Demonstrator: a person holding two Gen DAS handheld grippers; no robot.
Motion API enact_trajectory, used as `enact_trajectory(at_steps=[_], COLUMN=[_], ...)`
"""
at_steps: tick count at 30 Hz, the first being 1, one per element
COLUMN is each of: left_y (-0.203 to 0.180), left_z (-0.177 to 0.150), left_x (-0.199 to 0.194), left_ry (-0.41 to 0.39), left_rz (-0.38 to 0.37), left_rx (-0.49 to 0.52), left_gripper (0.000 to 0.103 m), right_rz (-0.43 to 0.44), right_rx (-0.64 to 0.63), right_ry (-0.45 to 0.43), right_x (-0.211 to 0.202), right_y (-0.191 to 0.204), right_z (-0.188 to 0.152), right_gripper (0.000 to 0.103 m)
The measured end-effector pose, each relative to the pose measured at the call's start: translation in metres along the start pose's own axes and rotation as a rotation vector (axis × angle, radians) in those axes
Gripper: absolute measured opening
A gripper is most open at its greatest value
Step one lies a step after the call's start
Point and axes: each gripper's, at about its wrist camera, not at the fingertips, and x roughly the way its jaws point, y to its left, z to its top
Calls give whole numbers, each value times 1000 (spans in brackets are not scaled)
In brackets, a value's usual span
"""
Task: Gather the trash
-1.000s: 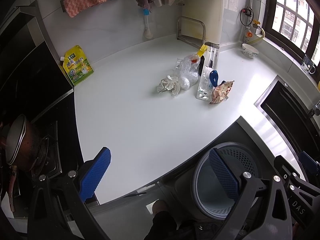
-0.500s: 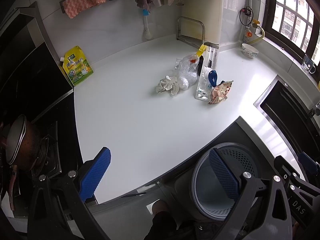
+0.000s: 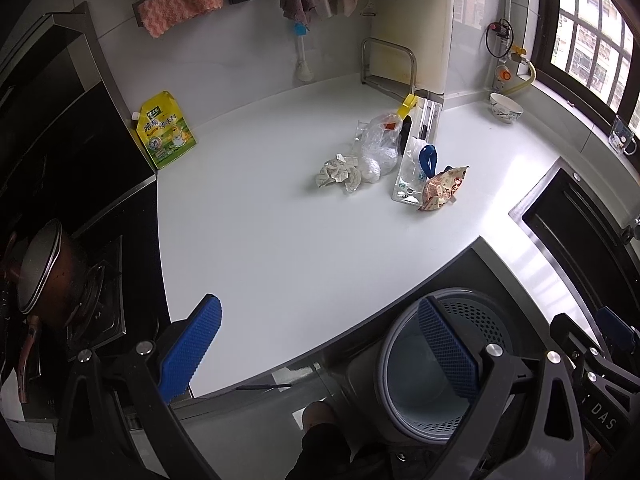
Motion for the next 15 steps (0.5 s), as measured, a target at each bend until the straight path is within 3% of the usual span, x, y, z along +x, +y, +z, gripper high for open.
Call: enact_trajectory(at_steps=[5,15], left_y=[3,11], left_z=[-5,-11], left_x=[-1,16], left_ry=[-1,-7], left_rz=[29,31], left_rx=[-38,-26], left_gripper=[97,97], right_rz=[44,88], right_rx=[-43,-131], right_ry=[-71,-59], right_x=[-7,23], right_y=[-11,-16], right_z=[-1,1], right_gripper=[80,80])
